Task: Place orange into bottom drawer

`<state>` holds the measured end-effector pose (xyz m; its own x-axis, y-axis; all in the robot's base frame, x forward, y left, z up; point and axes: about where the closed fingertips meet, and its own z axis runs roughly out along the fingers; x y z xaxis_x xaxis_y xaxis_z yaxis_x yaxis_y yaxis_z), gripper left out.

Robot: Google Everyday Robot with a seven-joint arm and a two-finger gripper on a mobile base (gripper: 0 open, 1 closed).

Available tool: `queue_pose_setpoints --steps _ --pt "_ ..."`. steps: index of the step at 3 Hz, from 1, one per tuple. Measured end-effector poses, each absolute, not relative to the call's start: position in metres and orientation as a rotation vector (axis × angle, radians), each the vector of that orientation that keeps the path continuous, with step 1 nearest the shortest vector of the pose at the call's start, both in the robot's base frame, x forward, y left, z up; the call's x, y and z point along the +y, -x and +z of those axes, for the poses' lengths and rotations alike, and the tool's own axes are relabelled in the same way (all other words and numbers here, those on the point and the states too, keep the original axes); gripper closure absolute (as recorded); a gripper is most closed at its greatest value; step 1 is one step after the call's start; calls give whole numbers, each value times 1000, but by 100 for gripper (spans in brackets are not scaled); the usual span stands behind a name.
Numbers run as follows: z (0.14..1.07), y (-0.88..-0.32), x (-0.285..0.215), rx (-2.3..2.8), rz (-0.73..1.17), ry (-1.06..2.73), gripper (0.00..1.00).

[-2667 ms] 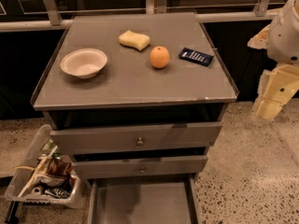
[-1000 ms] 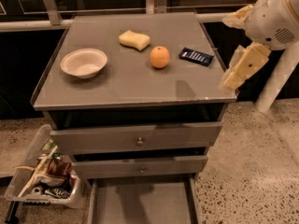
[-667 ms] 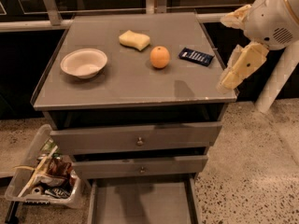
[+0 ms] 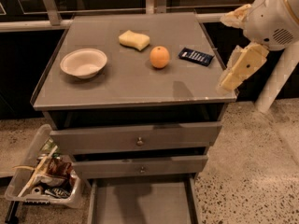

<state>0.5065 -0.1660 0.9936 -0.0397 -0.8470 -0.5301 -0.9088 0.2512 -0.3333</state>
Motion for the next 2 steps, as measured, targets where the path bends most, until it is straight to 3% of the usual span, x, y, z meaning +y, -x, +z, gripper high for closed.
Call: queue_pose_setpoints --steps 2 --pt "960 -566 -148 1838 132 1492 0"
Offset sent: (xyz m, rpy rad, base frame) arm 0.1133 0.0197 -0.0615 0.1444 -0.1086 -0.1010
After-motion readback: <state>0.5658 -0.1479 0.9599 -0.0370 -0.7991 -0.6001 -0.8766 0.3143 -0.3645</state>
